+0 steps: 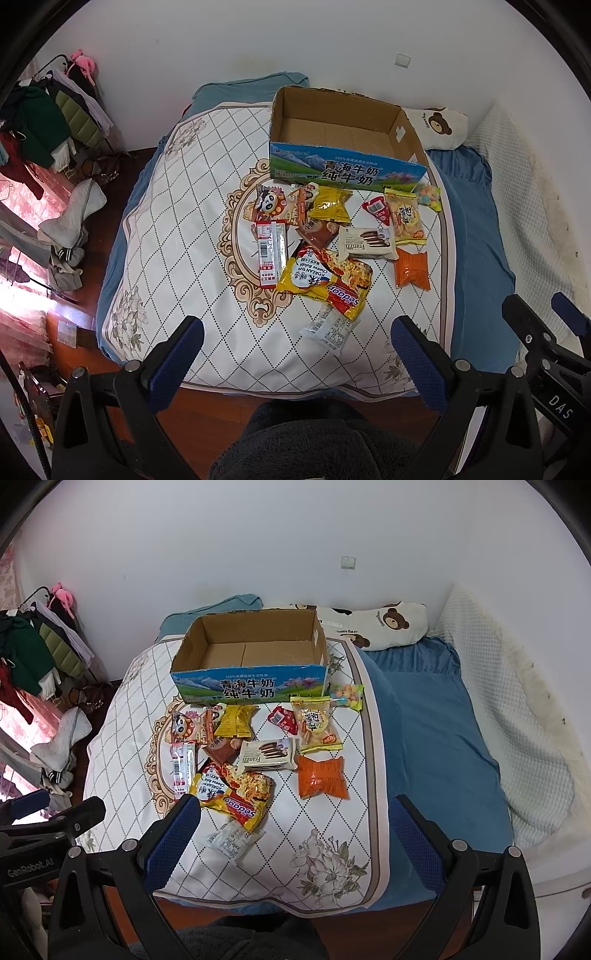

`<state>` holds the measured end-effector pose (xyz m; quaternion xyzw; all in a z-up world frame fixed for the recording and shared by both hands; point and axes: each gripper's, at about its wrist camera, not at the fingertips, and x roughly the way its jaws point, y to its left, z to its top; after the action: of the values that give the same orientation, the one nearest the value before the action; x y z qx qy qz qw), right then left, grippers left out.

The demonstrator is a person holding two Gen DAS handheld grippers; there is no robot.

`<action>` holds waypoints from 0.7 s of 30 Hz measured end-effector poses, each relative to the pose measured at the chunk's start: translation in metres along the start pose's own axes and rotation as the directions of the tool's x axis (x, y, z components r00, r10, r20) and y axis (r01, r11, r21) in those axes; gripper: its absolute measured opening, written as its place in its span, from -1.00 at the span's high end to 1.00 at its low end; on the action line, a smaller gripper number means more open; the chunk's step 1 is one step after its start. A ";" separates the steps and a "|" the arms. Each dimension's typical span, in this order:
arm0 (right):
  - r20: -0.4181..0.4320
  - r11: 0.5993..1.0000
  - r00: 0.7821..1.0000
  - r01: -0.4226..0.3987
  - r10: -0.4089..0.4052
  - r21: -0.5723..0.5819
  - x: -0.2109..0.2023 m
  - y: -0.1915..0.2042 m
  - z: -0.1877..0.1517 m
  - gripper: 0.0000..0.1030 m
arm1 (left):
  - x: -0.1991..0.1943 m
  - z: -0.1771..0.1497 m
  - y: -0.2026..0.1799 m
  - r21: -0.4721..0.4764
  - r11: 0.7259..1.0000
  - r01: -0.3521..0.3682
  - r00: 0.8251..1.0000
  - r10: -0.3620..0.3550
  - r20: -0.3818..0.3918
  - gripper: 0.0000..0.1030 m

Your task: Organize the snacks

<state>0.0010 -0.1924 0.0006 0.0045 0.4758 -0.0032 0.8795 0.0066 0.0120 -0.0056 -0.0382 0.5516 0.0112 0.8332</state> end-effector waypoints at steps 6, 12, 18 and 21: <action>0.000 1.000 1.000 0.005 -0.005 0.004 0.002 -0.001 -0.002 -1.00 | 0.001 0.002 0.003 0.006 1.000 0.004 1.000 -0.004 0.001 -1.00; 0.004 1.000 1.000 0.009 -0.009 0.006 0.001 -0.003 -0.002 -1.00 | 0.001 0.001 0.002 0.010 1.000 0.005 1.000 -0.005 0.003 -1.00; 0.009 1.000 1.000 0.006 -0.006 0.009 -0.002 -0.005 0.001 -1.00 | 0.001 0.001 0.000 0.010 1.000 0.005 1.000 -0.005 0.003 -1.00; 0.011 1.000 1.000 0.004 -0.004 0.011 -0.003 -0.005 0.002 -1.00 | 0.001 0.001 0.000 0.010 1.000 0.004 1.000 -0.004 0.003 -1.00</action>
<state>0.0009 -0.1977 0.0043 0.0085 0.4710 -0.0076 0.8821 0.0078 0.0122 -0.0060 -0.0351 0.5503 0.0065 0.8342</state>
